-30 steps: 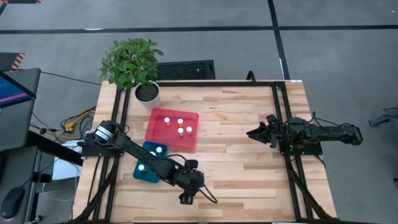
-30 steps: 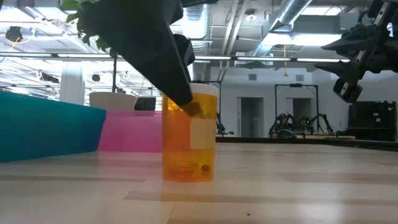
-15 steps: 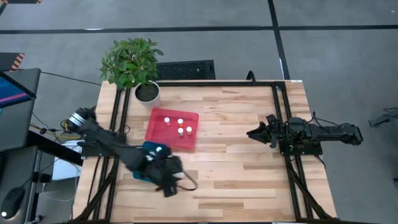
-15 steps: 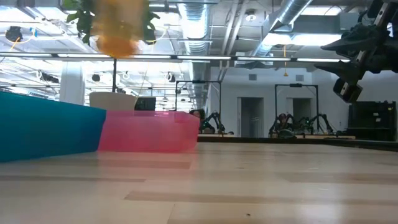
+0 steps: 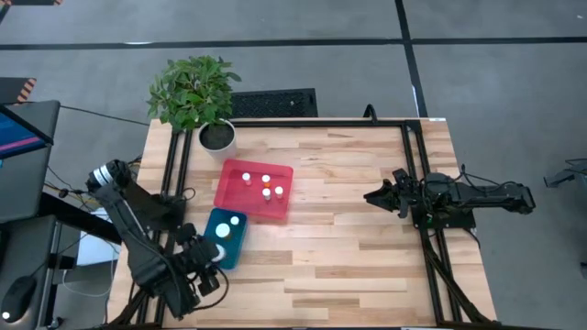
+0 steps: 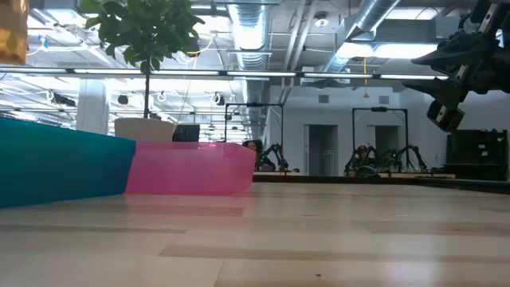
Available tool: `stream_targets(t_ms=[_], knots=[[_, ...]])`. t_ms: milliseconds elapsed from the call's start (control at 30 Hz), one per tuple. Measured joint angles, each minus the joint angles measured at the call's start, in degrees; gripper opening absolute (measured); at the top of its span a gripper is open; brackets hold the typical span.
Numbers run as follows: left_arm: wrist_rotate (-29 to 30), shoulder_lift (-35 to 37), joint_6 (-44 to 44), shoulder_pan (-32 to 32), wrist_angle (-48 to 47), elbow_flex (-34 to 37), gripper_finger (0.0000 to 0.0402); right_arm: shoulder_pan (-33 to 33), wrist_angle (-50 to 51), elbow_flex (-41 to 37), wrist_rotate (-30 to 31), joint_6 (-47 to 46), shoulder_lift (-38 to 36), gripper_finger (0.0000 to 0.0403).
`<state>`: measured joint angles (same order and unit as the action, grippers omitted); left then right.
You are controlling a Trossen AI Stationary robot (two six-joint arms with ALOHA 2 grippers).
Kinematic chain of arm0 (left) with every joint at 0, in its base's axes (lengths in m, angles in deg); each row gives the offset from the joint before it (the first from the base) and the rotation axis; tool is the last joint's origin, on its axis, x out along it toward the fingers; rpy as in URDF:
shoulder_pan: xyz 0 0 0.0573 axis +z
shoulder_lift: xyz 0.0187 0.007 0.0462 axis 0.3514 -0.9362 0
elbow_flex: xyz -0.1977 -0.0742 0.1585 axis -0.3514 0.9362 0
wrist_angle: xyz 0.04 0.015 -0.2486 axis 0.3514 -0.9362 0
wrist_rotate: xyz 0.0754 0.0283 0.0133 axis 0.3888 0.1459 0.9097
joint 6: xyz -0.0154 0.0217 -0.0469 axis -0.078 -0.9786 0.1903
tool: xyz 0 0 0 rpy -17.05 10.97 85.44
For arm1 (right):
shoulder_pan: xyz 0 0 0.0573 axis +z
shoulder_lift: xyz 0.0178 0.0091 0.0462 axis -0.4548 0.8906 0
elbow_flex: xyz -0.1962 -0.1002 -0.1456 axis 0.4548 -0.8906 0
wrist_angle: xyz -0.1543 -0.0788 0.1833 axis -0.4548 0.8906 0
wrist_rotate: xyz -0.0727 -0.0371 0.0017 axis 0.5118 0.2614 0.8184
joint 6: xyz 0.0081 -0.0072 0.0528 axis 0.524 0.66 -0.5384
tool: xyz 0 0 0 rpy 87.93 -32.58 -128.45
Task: Pick and place medicine bottles into bin by pill shape (circle, oval)
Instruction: Put the orange capsule bottle into the blue bin
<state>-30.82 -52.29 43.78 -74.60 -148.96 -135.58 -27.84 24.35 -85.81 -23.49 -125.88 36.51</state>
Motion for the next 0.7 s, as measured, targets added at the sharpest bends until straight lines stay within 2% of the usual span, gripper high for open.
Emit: stream_targets(t_ms=[100,267,433,500,700], knots=[[0.32,-1.81,2.46,-0.51,-2.40,0.22,0.0218,0.00,-0.01,0.00,0.05,0.00,0.00,0.0159],[0.99,-1.92,2.41,0.41,5.78,4.98,0.0219,-0.01,-0.01,0.00,0.09,-0.02,0.00,0.0158],[1.02,-1.94,1.99,2.01,8.27,9.10,0.0219,-0.01,0.02,0.00,0.09,-0.02,0.00,0.0159],[0.35,-1.83,1.25,2.40,8.49,10.61,0.0219,-0.01,0.02,0.00,0.09,-0.02,0.00,0.0159],[-1.69,-1.83,-0.45,3.14,17.20,15.39,0.0220,-0.01,0.02,0.00,0.09,0.00,0.00,0.0159]])
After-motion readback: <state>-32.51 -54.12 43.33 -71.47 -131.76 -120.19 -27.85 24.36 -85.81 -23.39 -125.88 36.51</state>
